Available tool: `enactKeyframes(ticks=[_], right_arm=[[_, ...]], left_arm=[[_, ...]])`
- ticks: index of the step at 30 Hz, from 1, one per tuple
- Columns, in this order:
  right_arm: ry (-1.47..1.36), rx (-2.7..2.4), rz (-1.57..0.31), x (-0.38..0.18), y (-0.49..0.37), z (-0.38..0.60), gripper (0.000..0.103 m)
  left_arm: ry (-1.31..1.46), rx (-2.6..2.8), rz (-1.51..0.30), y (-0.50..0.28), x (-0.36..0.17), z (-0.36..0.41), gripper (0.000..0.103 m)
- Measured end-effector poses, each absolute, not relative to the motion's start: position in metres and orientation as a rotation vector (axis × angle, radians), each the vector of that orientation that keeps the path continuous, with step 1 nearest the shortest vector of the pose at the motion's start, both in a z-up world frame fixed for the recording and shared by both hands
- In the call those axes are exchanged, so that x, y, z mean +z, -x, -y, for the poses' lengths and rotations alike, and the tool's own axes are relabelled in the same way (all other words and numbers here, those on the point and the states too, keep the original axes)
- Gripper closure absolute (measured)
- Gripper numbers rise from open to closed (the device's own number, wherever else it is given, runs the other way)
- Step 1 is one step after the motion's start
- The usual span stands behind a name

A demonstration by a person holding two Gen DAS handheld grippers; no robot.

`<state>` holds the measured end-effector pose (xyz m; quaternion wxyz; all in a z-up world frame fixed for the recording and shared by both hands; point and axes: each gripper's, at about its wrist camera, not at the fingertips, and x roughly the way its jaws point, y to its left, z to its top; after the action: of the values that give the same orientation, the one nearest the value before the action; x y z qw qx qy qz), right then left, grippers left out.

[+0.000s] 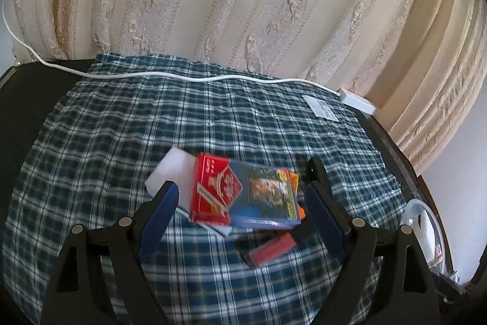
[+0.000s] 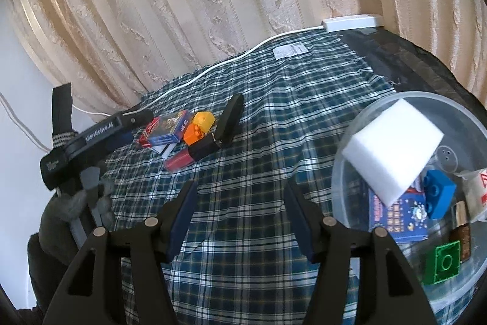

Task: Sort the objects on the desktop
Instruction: 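Move the left tool to the red-and-blue card box, grasp and lift it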

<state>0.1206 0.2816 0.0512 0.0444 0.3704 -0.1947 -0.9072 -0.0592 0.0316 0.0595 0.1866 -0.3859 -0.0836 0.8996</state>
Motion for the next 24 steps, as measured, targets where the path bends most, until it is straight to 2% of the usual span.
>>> enactKeyframes(ticks=[5, 7, 8, 24], right_arm=[[-1.152, -2.752, 0.593, 0.046, -0.115, -0.277, 0.04], [-1.158, -2.746, 0.594, 0.043, -0.114, -0.275, 0.04], [-1.161, -2.743, 0.594, 0.042, -0.113, -0.274, 0.04], [-1.19, -2.723, 0.598, 0.033, -0.103, -0.27, 0.04]], left_arm=[[1.078, 2.513, 0.218, 0.074, 0.06, -0.036, 0.015], [1.082, 2.499, 0.201, 0.079, 0.06, -0.039, 0.004], [1.075, 2.493, 0.193, 0.082, 0.06, -0.041, 0.003], [1.033, 2.516, 0.049, 0.078, 0.049, -0.069, 0.0]])
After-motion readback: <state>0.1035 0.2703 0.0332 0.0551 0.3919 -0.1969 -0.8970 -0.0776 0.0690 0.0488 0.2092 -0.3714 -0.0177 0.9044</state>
